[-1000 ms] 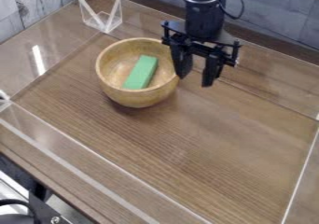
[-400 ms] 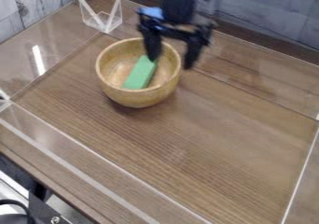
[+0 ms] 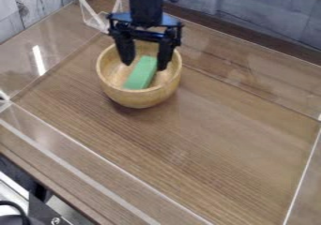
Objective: Move green object from inside the wooden bowl to the table next to it
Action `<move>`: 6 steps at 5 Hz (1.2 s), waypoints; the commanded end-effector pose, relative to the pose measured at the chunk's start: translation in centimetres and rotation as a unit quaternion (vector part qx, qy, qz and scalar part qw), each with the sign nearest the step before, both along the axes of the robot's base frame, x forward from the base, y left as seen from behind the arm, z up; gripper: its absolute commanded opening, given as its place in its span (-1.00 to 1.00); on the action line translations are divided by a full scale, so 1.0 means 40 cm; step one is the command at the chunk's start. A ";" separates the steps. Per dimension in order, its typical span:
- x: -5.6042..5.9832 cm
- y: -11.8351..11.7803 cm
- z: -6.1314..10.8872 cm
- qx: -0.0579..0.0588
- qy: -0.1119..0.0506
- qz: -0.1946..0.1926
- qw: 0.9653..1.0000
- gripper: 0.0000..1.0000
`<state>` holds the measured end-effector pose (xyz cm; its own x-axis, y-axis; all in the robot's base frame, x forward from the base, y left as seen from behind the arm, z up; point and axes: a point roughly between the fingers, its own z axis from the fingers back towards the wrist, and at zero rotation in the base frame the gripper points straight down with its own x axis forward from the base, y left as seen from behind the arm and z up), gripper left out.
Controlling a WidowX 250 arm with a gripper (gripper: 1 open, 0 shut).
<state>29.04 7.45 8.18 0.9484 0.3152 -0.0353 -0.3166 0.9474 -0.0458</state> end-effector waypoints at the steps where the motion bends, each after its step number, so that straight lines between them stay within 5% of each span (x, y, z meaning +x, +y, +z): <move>1: 0.004 0.024 -0.003 0.010 -0.018 0.027 0.999 1.00; 3: -0.022 0.037 -0.033 0.015 -0.009 0.011 1.000 1.00; 5: -0.018 0.056 -0.040 0.012 -0.008 -0.042 0.999 1.00; 6: -0.008 0.034 -0.047 0.009 -0.008 -0.032 0.999 1.00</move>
<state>27.64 8.53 4.93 0.9638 0.2561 -0.0743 -0.2593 0.9651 -0.0375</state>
